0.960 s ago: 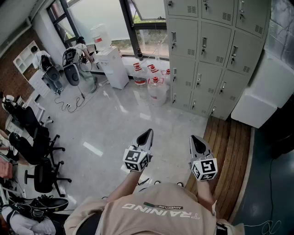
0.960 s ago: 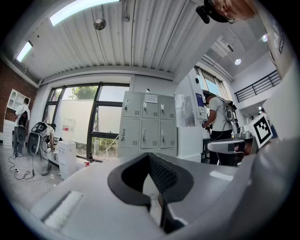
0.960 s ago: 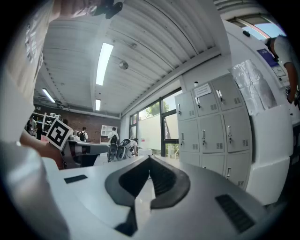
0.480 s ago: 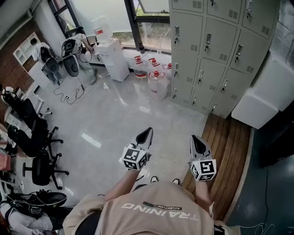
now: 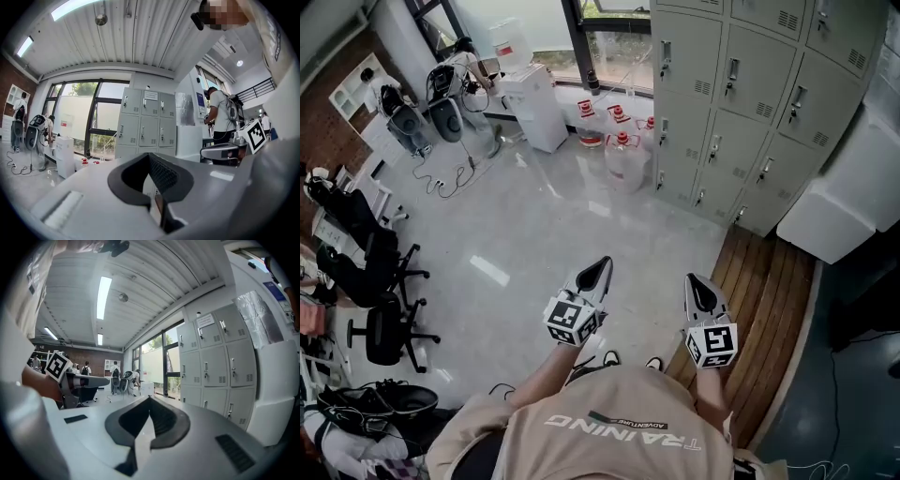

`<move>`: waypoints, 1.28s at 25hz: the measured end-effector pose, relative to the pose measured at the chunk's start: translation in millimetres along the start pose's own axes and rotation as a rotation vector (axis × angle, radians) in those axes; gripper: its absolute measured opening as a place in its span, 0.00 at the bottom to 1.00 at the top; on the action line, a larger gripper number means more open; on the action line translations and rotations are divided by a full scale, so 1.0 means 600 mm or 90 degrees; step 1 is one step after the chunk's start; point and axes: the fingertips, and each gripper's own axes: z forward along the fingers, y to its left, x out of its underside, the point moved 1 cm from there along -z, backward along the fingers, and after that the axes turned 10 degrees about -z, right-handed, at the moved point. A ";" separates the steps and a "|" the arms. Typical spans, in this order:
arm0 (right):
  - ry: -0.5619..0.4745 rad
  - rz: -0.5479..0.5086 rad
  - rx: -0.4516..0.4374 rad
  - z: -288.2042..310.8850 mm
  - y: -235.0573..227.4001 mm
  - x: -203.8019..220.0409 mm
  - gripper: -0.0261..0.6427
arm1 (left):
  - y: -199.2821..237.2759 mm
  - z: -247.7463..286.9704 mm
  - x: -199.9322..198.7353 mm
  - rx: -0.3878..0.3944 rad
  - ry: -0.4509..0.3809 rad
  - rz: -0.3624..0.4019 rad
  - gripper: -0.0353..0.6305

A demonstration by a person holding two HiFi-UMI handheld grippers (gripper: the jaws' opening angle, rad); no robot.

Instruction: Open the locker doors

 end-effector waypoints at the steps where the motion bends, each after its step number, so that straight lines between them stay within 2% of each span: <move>1: 0.002 0.001 -0.006 0.003 0.000 0.003 0.06 | 0.002 0.001 0.003 -0.004 0.003 -0.001 0.06; 11: 0.047 0.037 -0.060 0.039 -0.019 0.086 0.06 | 0.001 0.035 0.030 -0.033 0.044 -0.021 0.06; 16: 0.057 0.052 -0.056 0.080 -0.032 0.101 0.06 | 0.027 0.057 0.048 -0.029 0.058 -0.033 0.06; 23: 0.039 0.055 -0.032 0.172 -0.032 0.073 0.06 | 0.099 0.123 0.028 0.018 0.044 -0.030 0.06; 27: 0.059 0.030 -0.023 0.219 -0.017 0.063 0.06 | 0.150 0.146 0.010 0.045 0.040 -0.028 0.06; 32: 0.043 0.030 0.016 0.281 -0.009 0.042 0.06 | 0.228 0.169 -0.004 0.082 0.042 -0.018 0.06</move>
